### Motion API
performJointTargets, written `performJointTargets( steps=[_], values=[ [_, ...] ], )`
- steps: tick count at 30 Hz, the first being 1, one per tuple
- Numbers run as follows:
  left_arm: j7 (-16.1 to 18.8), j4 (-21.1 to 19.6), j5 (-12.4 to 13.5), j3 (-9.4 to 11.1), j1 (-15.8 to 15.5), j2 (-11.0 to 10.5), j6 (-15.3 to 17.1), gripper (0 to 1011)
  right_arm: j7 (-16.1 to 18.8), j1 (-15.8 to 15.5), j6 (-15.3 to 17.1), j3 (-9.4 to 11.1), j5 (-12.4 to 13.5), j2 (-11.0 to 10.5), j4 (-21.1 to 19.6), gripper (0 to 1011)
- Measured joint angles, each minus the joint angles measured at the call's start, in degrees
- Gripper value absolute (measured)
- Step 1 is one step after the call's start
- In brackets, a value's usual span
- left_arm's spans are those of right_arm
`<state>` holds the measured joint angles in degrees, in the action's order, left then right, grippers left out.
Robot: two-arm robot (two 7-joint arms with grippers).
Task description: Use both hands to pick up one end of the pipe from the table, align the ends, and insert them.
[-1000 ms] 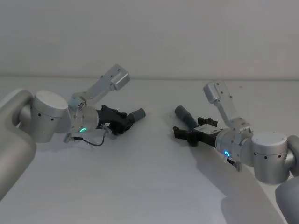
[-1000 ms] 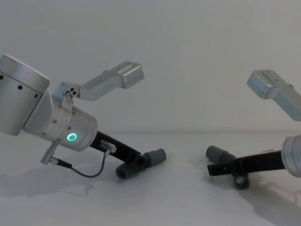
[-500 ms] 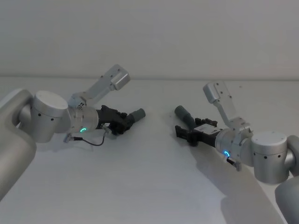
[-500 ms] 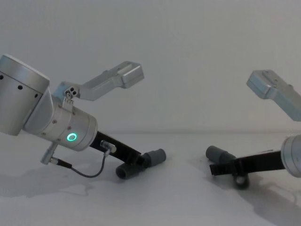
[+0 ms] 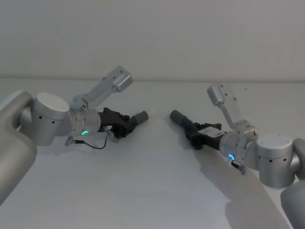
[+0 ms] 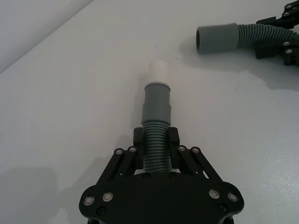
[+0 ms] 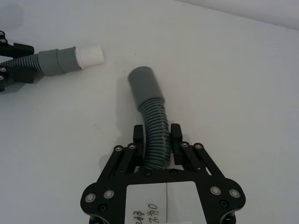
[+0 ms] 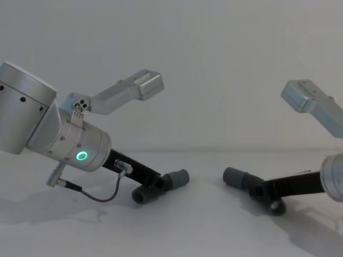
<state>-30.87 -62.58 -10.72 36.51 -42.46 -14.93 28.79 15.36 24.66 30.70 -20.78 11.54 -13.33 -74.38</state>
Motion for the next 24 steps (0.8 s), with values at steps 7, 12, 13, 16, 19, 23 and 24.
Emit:
performJointTargets(
  steps=[7,12,13,16,19,23,24],
  values=[
    [0.0,0.0,0.0,0.0,0.0,0.0,0.0,298,0.0,0.0,0.0,0.0,0.0,0.0,0.0,282],
    [0.0,0.0,0.0,0.0,0.0,0.0,0.0,298,0.0,0.0,0.0,0.0,0.0,0.0,0.0,282],
    [0.0,0.0,0.0,0.0,0.0,0.0,0.0,298,0.0,0.0,0.0,0.0,0.0,0.0,0.0,282],
    [0.0,0.0,0.03,0.0,0.01,0.01,0.0,298,0.0,-0.04,-0.01,0.01,0.0,-0.01,-0.02,282],
    [0.14,-0.11,0.27,0.11,0.01,0.17,0.0,298,0.2,-0.15,-0.37,0.02,0.0,-0.11,-0.2,282],
    [0.31,-0.4,0.67,0.4,-0.09,0.46,-0.02,298,1.01,-0.4,-1.73,0.0,-0.11,-0.53,-0.83,282],
    [0.41,-0.64,0.93,0.55,-0.18,0.59,-0.06,298,1.37,-0.51,-2.35,-0.03,-0.17,-0.74,-1.1,282]
  ],
)
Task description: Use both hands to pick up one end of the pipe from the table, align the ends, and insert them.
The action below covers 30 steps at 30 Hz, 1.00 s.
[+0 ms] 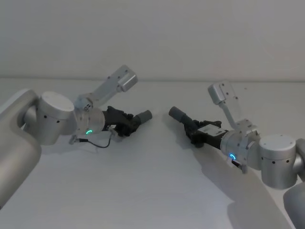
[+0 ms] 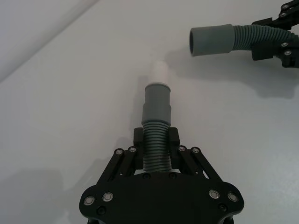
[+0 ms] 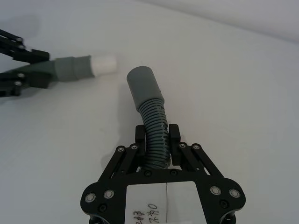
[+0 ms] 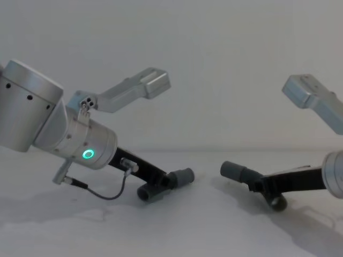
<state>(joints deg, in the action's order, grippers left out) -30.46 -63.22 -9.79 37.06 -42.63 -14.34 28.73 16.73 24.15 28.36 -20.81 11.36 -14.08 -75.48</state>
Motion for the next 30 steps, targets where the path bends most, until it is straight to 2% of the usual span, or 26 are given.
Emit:
performJointTargets(
  steps=[8,13,16,17,24,30],
  values=[
    [0.04,-2.01,1.35,0.91,-0.83,0.29,-0.61,298,2.54,-0.54,-4.94,-0.34,-0.14,-1.69,-1.67,282],
    [-0.96,-3.6,2.29,1.74,-1.87,0.11,-0.94,298,4.66,-0.82,-8.29,-0.5,-0.13,-3.18,-2.83,282],
    [-1.79,-4.43,2.79,2.16,-2.5,-0.25,-1.06,298,7.01,-1.03,-11.58,-0.59,0.08,-4.66,-3.82,282],
    [-1.92,-4.54,2.9,2.21,-2.58,-0.32,-1.08,298,7.01,-1.03,-11.58,-0.59,0.08,-4.66,-3.82,282],
    [-3.81,-5.84,3.8,2.83,-3.61,-1.48,-1.3,298,11.66,-1.45,-17.02,-0.54,1.17,-7.83,-5.54,282],
    [-5.45,-7.03,4.8,3.18,-4.39,-3.3,-1.33,298,17.3,-2.17,-22.25,0.18,3.04,-11.89,-7.32,282]
  ],
)
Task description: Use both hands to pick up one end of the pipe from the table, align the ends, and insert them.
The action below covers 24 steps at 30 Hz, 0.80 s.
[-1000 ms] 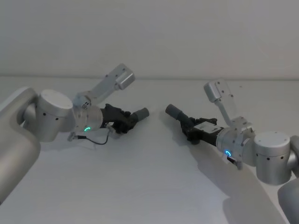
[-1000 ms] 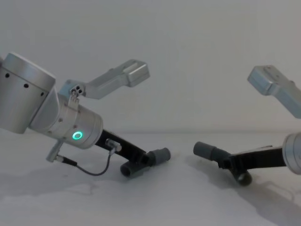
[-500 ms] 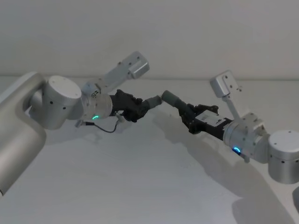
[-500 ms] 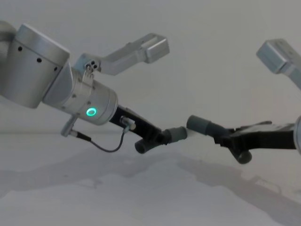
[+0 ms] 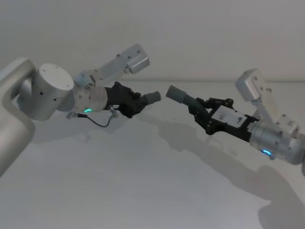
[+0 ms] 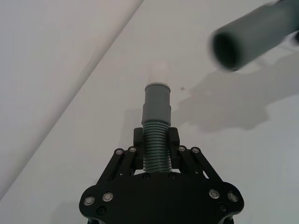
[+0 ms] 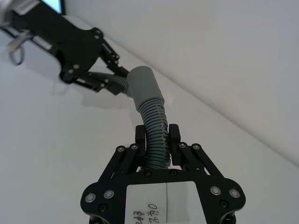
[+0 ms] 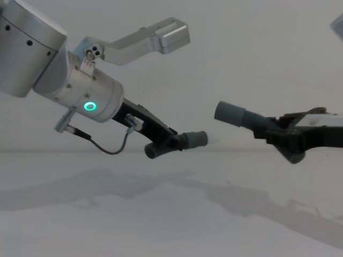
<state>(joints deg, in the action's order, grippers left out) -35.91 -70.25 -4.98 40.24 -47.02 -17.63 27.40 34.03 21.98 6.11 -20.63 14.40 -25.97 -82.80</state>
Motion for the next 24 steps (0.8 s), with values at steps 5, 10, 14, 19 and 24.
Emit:
performJointTargets(
  steps=[5,10,14,19,24],
  values=[
    [-1.21,-0.74,0.47,-0.04,-0.27,-1.59,-0.1,298,5.28,-0.86,-4.03,0.92,2.25,-3.64,-1.13,283],
    [-2.9,-1.16,0.44,-0.1,-0.51,-2.93,-1.42,298,10.15,-1.43,-6.9,1.59,4.34,-6.93,-2.03,282],
    [-5.11,-1.38,-0.14,-0.12,-0.74,-3.99,-3.26,298,13.55,-1.56,-8.39,1.67,5.78,-8.83,-2.46,282],
    [-7.62,-1.56,-1.12,-0.12,-0.97,-4.99,-5.53,298,16.2,-1.56,-9.45,1.32,6.77,-10.16,-2.84,282],
    [-10.78,-1.7,-2.4,0.02,-1.23,-5.98,-8.34,298,18.03,-1.39,-10.14,0.76,7.29,-10.93,-3.11,282]
  ],
)
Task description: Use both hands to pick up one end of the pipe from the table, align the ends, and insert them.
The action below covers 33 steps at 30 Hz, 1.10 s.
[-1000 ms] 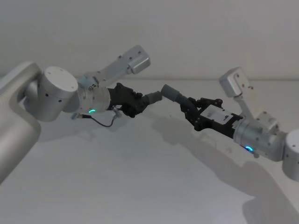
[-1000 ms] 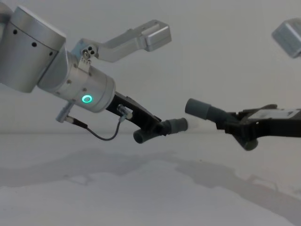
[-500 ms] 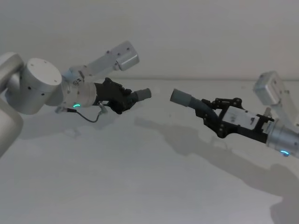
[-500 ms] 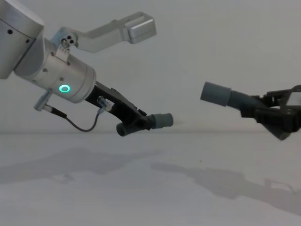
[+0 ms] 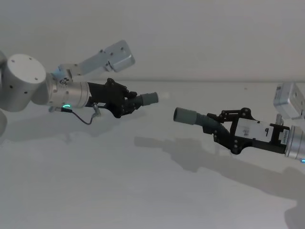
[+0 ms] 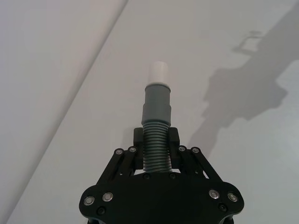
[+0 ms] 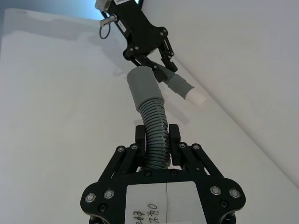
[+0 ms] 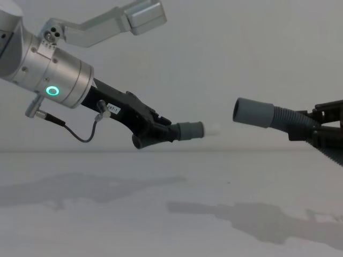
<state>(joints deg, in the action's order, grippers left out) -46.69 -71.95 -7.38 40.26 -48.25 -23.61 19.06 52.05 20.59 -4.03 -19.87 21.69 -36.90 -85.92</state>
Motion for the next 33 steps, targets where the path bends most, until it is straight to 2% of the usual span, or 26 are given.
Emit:
performJointTargets(
  steps=[9,16,33],
  values=[
    [-4.81,-0.66,-1.69,0.59,-0.43,-1.74,-3.78,298,0.3,0.37,-0.42,-0.88,-0.3,-0.46,-0.34,282],
    [-7.99,-1.35,-2.31,1.46,-0.96,-3.22,-5.63,298,-0.98,1.01,-0.42,-2.02,-2.02,-0.46,-0.23,282],
    [-10.6,-2.22,-2.96,2.7,-1.48,-5.18,-6.86,298,-2.04,2.69,1.07,-4.68,-4.68,-0.74,1.89,282]
  ],
)
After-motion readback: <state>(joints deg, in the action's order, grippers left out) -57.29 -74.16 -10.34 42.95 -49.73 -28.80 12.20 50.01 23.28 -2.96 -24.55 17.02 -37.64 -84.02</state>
